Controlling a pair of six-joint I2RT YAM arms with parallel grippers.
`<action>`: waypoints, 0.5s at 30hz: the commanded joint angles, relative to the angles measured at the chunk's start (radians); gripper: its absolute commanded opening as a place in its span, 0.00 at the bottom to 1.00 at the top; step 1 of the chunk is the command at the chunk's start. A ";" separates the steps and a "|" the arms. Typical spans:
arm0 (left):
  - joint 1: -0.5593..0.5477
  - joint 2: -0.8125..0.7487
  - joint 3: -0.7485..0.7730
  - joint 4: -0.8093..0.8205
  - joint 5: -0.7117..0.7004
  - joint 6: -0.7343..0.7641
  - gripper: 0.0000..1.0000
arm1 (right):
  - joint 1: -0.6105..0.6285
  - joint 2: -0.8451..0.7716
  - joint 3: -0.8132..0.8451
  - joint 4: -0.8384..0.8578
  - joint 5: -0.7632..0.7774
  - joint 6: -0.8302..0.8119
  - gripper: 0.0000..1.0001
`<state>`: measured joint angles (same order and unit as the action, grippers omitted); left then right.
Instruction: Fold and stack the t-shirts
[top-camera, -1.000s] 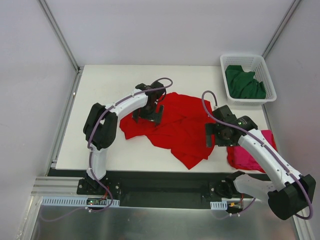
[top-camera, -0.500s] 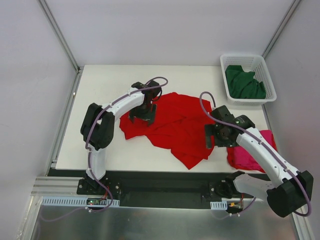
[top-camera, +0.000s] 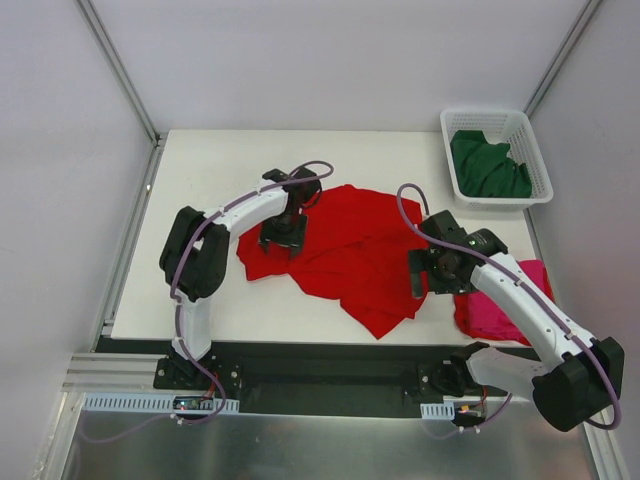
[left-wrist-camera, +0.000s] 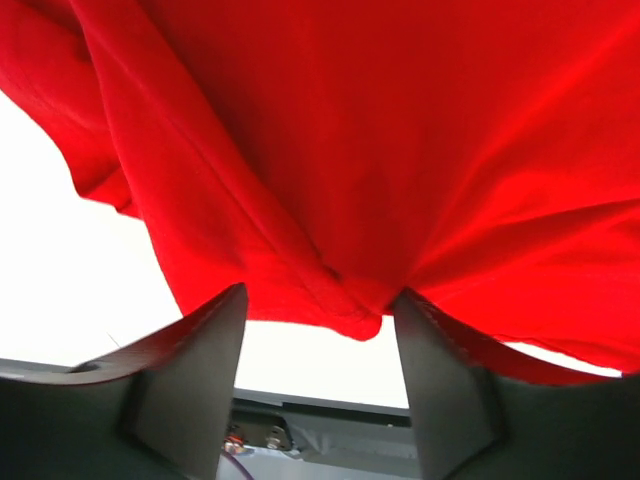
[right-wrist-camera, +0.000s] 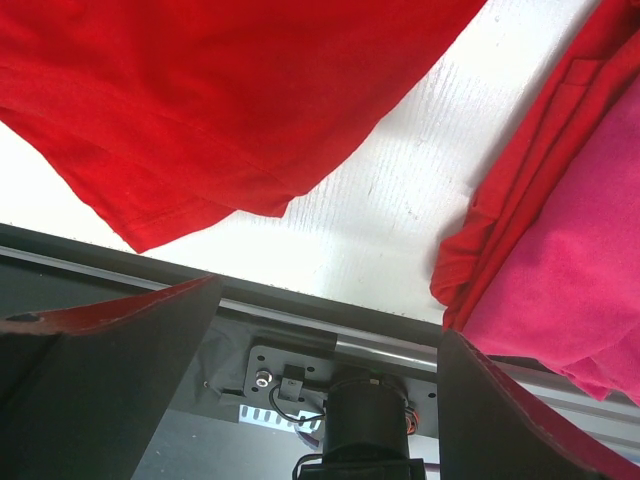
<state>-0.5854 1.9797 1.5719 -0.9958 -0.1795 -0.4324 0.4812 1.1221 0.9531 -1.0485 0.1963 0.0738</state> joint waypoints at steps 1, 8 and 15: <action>0.001 -0.107 -0.030 -0.038 0.020 -0.022 0.64 | -0.006 -0.002 0.015 -0.016 -0.005 -0.009 0.96; -0.016 -0.180 -0.078 -0.038 0.037 -0.031 0.64 | -0.004 0.005 0.010 -0.010 -0.009 -0.006 0.96; -0.048 -0.200 -0.118 -0.037 0.029 -0.037 0.65 | -0.004 0.015 0.013 -0.007 -0.008 -0.006 0.96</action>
<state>-0.6182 1.8145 1.4872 -1.0077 -0.1558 -0.4507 0.4808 1.1339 0.9531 -1.0477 0.1932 0.0731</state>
